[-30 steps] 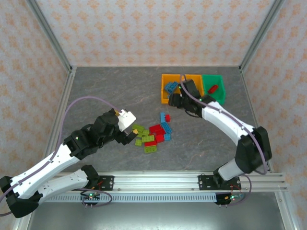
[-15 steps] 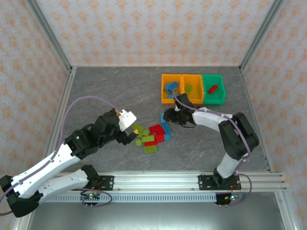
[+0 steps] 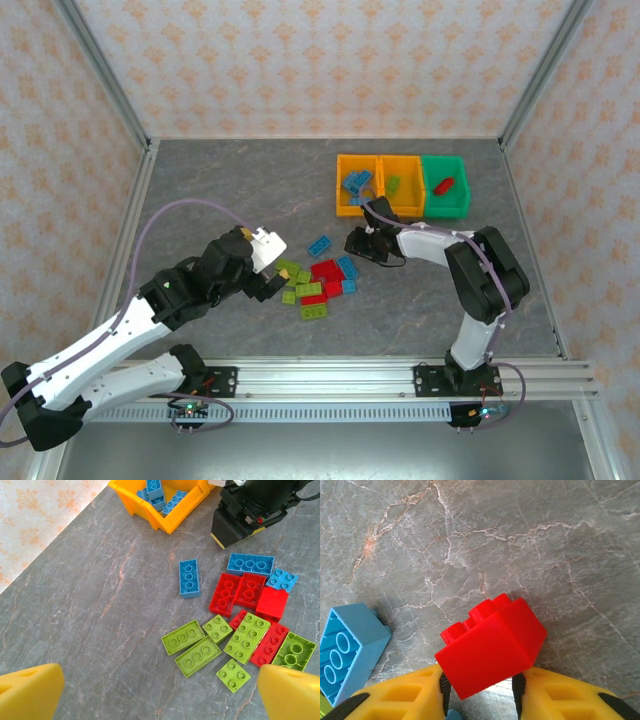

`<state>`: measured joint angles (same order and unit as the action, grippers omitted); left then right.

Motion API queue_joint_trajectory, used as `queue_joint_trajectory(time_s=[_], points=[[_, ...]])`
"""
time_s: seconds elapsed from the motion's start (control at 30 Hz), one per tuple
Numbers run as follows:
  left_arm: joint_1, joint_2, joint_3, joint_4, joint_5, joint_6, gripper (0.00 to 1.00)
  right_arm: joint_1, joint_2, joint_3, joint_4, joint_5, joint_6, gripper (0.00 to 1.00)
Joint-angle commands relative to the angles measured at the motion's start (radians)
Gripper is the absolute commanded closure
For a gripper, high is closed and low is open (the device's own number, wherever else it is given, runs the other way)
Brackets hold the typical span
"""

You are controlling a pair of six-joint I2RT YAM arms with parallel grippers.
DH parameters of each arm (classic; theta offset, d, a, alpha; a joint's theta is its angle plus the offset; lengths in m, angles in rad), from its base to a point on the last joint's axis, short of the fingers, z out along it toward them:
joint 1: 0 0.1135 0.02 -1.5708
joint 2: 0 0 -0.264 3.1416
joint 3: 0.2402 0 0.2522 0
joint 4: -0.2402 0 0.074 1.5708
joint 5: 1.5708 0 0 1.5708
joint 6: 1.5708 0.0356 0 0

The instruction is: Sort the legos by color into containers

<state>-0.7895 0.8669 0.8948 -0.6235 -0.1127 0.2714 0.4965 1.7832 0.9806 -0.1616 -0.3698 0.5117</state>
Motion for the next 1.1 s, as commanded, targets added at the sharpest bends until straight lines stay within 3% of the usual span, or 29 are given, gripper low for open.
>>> queue_joint_trajectory(time_s=[0.0, 0.1, 0.3, 0.37, 0.63, 0.83, 1.07], points=[[0.009, -0.002, 0.008, 0.000, -0.022, 0.008, 0.00, 0.001, 0.010, 0.019, -0.044, 0.100, -0.007, 0.48], [0.009, -0.002, 0.008, -0.002, -0.022, 0.008, 0.00, 0.002, -0.004, 0.048, -0.079, 0.156, 0.001, 0.35], [0.009, -0.007, 0.007, -0.003, -0.033, 0.008, 0.00, 0.000, 0.035, 0.134, -0.180, 0.302, 0.006, 0.34], [0.009, -0.008, 0.006, -0.001, -0.032, 0.009, 0.00, 0.001, 0.052, 0.156, -0.189, 0.290, 0.000, 0.35], [0.009, -0.008, 0.010, -0.005, -0.033, 0.008, 0.00, 0.016, 0.086, 0.138, -0.173, 0.232, 0.038, 0.46], [0.009, -0.011, 0.010, -0.005, -0.029, 0.006, 0.00, 0.017, 0.077, 0.119, -0.186, 0.258, 0.023, 0.64], [0.009, -0.013, 0.011, -0.008, -0.029, 0.007, 0.00, 0.016, -0.102, 0.039, -0.162, 0.323, 0.043, 0.74]])
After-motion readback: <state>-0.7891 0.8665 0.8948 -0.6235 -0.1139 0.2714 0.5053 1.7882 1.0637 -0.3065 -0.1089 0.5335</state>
